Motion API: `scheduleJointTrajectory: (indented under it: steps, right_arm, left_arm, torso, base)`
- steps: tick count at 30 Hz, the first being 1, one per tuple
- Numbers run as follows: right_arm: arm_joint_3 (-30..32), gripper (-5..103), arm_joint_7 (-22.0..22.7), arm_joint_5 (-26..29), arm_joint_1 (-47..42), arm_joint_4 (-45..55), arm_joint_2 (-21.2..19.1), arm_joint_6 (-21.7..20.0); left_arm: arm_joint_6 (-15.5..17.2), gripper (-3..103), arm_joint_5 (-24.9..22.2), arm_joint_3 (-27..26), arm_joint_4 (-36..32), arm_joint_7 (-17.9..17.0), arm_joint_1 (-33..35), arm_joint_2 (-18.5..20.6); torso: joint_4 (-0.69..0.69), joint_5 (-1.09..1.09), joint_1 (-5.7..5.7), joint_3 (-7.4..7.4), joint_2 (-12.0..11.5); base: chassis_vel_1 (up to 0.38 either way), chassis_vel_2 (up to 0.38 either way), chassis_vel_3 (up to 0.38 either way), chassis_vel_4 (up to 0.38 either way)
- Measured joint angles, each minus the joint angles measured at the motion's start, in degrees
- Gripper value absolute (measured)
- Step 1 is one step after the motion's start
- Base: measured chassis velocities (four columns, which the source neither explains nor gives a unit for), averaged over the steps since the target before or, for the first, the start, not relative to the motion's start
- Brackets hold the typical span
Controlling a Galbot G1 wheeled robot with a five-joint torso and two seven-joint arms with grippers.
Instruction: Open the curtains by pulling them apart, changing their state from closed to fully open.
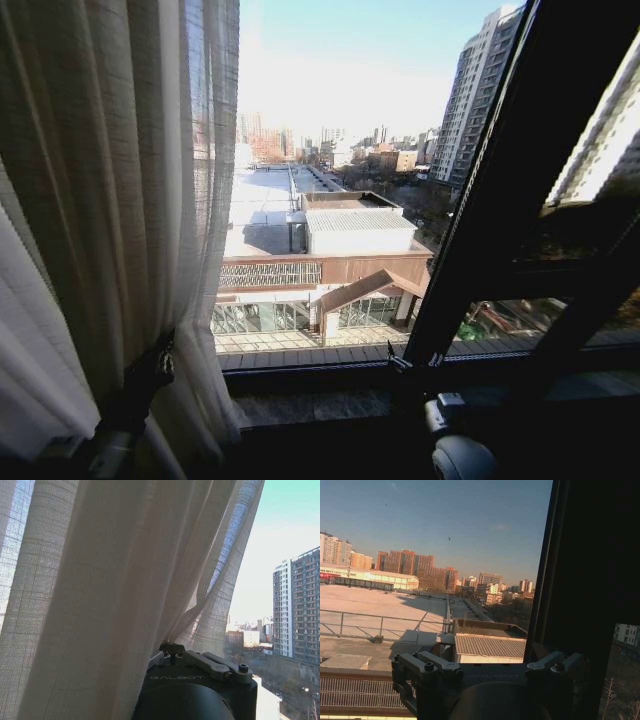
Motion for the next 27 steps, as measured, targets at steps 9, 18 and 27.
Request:
scheduleJointTrajectory:
  steps: [9,18,27]
  right_arm:
    - [-0.28,100,-0.23,-0.23,-0.23,0.82,0.11,-0.01]
    - [-0.72,100,-0.25,-1.12,-1.00,1.18,0.24,0.04]
    - [-0.87,100,-0.27,-1.44,-0.41,0.56,0.09,1.33]
  left_arm:
    - [-0.04,0,0.06,0.09,-0.09,0.03,-0.11,-0.13]
    - [0.04,0,0.48,0.45,-0.14,0.03,-0.17,-0.50]
    - [0.18,0,0.91,0.78,-0.19,0.04,-0.45,-0.97]
  torso:
    - [0.00,0.00,0.00,0.00,0.00]
    - [0.00,-0.01,0.00,0.00,0.00]
    - [0.00,0.00,0.00,0.00,0.00]
  base:
    - [0.000,0.000,0.000,0.000]
    - [0.019,0.015,-0.017,-0.014]
    - [0.086,0.062,-0.078,-0.072]
